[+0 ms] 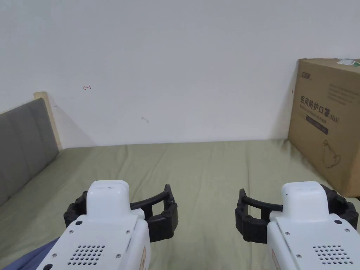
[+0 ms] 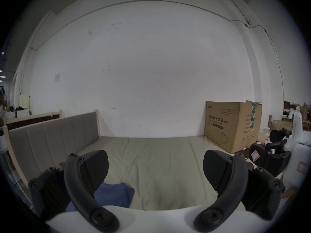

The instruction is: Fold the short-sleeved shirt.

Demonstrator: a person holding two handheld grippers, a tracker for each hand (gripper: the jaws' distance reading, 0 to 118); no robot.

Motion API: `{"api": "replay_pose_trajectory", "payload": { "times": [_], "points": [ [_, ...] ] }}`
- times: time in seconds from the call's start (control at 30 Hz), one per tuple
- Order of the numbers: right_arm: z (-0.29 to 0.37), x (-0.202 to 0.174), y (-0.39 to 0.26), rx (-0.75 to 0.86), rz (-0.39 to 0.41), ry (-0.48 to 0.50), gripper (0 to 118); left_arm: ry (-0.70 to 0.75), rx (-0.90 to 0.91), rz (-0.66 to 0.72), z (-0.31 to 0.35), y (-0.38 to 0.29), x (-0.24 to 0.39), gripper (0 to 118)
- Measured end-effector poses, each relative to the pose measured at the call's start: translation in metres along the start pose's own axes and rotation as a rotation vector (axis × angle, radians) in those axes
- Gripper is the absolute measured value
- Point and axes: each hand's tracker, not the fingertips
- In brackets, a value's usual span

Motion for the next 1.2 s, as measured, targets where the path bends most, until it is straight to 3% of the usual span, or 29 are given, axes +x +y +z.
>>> {"api": "replay_pose_trajectory", "payload": {
  "times": [0.07, 0.13, 0.17, 0.2, 0.23, 0.27, 0.33, 0.4, 0.47, 0.57, 0.87, 1.0, 1.2],
  "points": [
    [0.003, -0.001, 0.0, 0.022, -0.021, -0.018, 118, -0.016, -0.002, 0.044, 0.002, -0.001, -0.002, 100],
    [0.006, 0.0, 0.002, 0.031, -0.026, -0.006, 115, -0.007, 0.024, 0.028, 0.004, -0.005, 0.0, 47],
    [0.005, -0.001, 0.003, 0.025, -0.012, -0.001, 106, 0.04, 0.026, -0.008, 0.003, -0.005, 0.003, 24],
    [0.006, -0.003, 0.002, 0.037, 0.009, 0.0, 76, 0.08, 0.03, -0.055, 0.003, -0.007, 0.006, 10],
    [0.006, -0.005, 0.001, 0.047, 0.023, -0.016, 40, 0.099, 0.036, -0.077, 0.002, -0.009, 0.008, 9],
    [0.006, -0.006, 0.0, 0.05, 0.026, -0.052, 17, 0.075, 0.041, -0.063, 0.004, -0.01, 0.006, 6],
    [0.003, -0.002, 0.0, 0.022, -0.014, -0.026, 16, 0.039, 0.033, -0.036, 0.005, -0.007, 0.003, 0],
    [0.001, 0.003, -0.001, -0.001, -0.064, 0.019, 2, 0.027, 0.037, -0.022, 0.005, -0.007, 0.001, 0],
    [0.001, 0.0, -0.003, 0.012, -0.045, -0.024, 0, 0.032, 0.03, -0.025, 0.003, -0.007, 0.002, 0],
    [0.001, -0.001, -0.003, 0.0, 0.004, -0.015, 0, 0.015, 0.013, 0.012, 0.0, -0.007, -0.002, 0],
    [-0.002, -0.005, 0.0, -0.011, 0.008, -0.001, 0, 0.008, 0.002, 0.015, -0.001, -0.005, -0.006, 0],
    [-0.005, -0.019, 0.007, -0.008, 0.001, 0.048, 0, 0.036, 0.011, 0.008, 0.008, 0.001, -0.017, 0],
    [-0.014, -0.072, 0.014, 0.002, 0.012, 0.243, 0, 0.214, 0.028, 0.007, 0.039, 0.012, -0.061, 0]
  ]
}}
